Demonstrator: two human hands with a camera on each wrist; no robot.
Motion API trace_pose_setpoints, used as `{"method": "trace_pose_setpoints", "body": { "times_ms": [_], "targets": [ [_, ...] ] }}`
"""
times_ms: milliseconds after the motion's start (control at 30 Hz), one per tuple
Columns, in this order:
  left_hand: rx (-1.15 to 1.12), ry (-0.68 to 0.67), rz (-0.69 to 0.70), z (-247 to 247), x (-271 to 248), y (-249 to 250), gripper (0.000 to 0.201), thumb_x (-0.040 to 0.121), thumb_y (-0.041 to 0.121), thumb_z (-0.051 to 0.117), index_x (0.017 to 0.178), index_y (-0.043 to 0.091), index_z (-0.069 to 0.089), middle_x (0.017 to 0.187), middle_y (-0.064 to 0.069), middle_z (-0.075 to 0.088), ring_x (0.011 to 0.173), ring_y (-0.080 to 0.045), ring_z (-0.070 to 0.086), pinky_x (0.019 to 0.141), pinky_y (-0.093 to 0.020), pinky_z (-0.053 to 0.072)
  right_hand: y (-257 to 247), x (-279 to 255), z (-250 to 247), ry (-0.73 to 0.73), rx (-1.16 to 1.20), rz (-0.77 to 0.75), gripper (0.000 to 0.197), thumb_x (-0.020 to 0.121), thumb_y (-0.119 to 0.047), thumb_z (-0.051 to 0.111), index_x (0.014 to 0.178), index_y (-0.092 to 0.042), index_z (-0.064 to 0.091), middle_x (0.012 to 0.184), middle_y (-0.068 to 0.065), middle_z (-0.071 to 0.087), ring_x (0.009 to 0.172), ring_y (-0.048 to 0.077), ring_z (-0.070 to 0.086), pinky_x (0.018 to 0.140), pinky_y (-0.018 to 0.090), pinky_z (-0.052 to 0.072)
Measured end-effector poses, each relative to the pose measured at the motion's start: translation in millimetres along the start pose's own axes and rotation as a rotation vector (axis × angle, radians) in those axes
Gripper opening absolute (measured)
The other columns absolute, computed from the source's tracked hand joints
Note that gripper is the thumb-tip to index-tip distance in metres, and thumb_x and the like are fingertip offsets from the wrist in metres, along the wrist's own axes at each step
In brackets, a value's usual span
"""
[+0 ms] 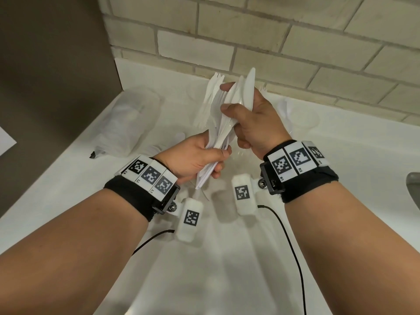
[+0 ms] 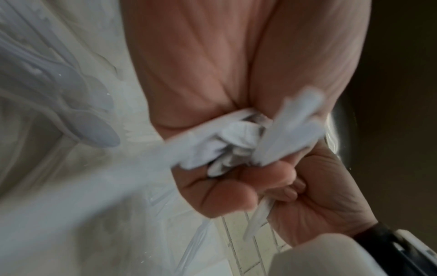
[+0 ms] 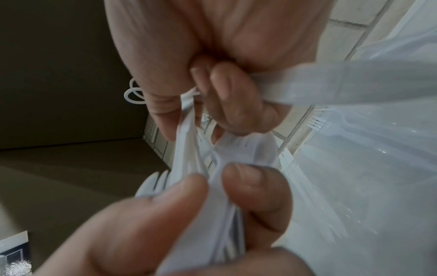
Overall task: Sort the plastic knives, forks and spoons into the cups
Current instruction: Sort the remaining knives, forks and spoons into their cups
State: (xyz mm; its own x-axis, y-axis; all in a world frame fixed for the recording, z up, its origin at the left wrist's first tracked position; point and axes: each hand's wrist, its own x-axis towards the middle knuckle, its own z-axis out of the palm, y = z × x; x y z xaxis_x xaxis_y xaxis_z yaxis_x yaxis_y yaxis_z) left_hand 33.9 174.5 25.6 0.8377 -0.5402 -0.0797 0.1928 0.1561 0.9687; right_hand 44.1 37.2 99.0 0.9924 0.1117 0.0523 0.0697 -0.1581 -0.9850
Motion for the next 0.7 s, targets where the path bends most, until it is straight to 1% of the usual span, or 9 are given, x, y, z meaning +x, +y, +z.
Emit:
{"method": "trace_pose_setpoints", "body": {
  "times_ms": [67, 133, 233, 267, 333, 400, 433, 600, 700],
  "targets": [
    [0.02, 0.023, 0.033, 0, 1, 1, 0.021, 0.081, 0.011, 0.057, 0.101, 0.012, 0.052, 0.085, -0.003, 0.054, 0.056, -0.01, 0.053, 0.065, -0.033, 0.052, 3, 2, 2, 0.036, 0.016, 0.018, 0.013, 0.087, -0.012, 0.06, 0.095, -0.022, 0.061, 0.065, 0.007, 0.049, 0.034, 0.01, 0.034, 0.041, 0.024, 0.025],
    [0.009, 0.035, 0.047, 0, 2, 4, 0.019, 0.081, 0.011, 0.057, 0.099, 0.013, 0.053, 0.081, -0.005, 0.051, 0.056, -0.01, 0.054, 0.068, -0.033, 0.053, 7, 4, 4, 0.059, -0.01, 0.029, 0.009, 0.087, -0.013, 0.06, 0.096, -0.013, 0.06, 0.06, 0.004, 0.052, 0.034, 0.009, 0.04, 0.041, 0.023, 0.029],
    [0.036, 0.058, 0.051, 1, 2, 4, 0.02, 0.081, 0.013, 0.059, 0.1, 0.01, 0.052, 0.078, -0.006, 0.051, 0.056, -0.012, 0.054, 0.059, -0.031, 0.051, 8, 5, 6, 0.084, -0.014, 0.029, 0.017, 0.089, -0.015, 0.059, 0.101, -0.003, 0.058, 0.057, 0.002, 0.051, 0.034, 0.007, 0.042, 0.041, 0.021, 0.03],
    [0.047, 0.066, 0.058, 1, 1, 4, 0.021, 0.081, 0.013, 0.059, 0.1, 0.009, 0.051, 0.079, -0.006, 0.05, 0.056, -0.012, 0.053, 0.055, -0.03, 0.049, 7, 4, 6, 0.088, 0.035, 0.032, 0.017, 0.09, -0.015, 0.058, 0.101, -0.003, 0.058, 0.06, 0.005, 0.052, 0.035, 0.009, 0.039, 0.041, 0.022, 0.028],
    [0.038, 0.088, 0.074, 1, 1, 3, 0.022, 0.081, 0.014, 0.06, 0.099, 0.008, 0.05, 0.077, -0.005, 0.051, 0.055, -0.012, 0.052, 0.051, -0.028, 0.046, 1, 3, 5, 0.098, 0.18, 0.041, 0.005, 0.093, -0.014, 0.054, 0.095, -0.01, 0.056, 0.075, 0.013, 0.061, 0.037, 0.013, 0.032, 0.042, 0.023, 0.023],
    [0.01, 0.108, 0.086, 0, 1, 3, 0.021, 0.081, 0.013, 0.061, 0.098, 0.006, 0.05, 0.074, -0.002, 0.051, 0.054, -0.01, 0.051, 0.05, -0.027, 0.046, -4, 3, 4, 0.126, 0.267, 0.05, 0.003, 0.097, -0.016, 0.049, 0.094, -0.015, 0.05, 0.089, 0.013, 0.07, 0.037, 0.014, 0.027, 0.043, 0.024, 0.022],
    [0.001, 0.116, 0.09, 0, 1, 4, 0.022, 0.081, 0.012, 0.061, 0.099, 0.005, 0.05, 0.073, -0.001, 0.052, 0.054, -0.01, 0.051, 0.05, -0.027, 0.046, -5, 3, 4, 0.139, 0.288, 0.052, 0.003, 0.098, -0.017, 0.047, 0.095, -0.015, 0.047, 0.091, 0.013, 0.072, 0.036, 0.014, 0.026, 0.043, 0.025, 0.021],
    [0.009, 0.11, 0.078, -1, -2, 7, 0.02, 0.082, 0.01, 0.057, 0.098, 0.006, 0.047, 0.066, 0.008, 0.054, 0.051, -0.009, 0.046, 0.046, -0.024, 0.041, -10, 5, 3, 0.194, 0.28, 0.025, 0.006, 0.1, -0.018, 0.042, 0.098, -0.014, 0.04, 0.091, 0.018, 0.073, 0.031, 0.01, 0.034, 0.043, 0.023, 0.022],
    [0.035, 0.108, 0.062, -2, -5, 6, 0.02, 0.082, 0.01, 0.055, 0.099, 0.007, 0.046, 0.064, 0.011, 0.053, 0.051, -0.009, 0.043, 0.047, -0.024, 0.036, -16, 9, -3, 0.251, 0.268, -0.021, 0.005, 0.1, -0.018, 0.042, 0.098, -0.013, 0.04, 0.088, 0.018, 0.074, 0.033, 0.013, 0.033, 0.042, 0.023, 0.023]
  ]
}}
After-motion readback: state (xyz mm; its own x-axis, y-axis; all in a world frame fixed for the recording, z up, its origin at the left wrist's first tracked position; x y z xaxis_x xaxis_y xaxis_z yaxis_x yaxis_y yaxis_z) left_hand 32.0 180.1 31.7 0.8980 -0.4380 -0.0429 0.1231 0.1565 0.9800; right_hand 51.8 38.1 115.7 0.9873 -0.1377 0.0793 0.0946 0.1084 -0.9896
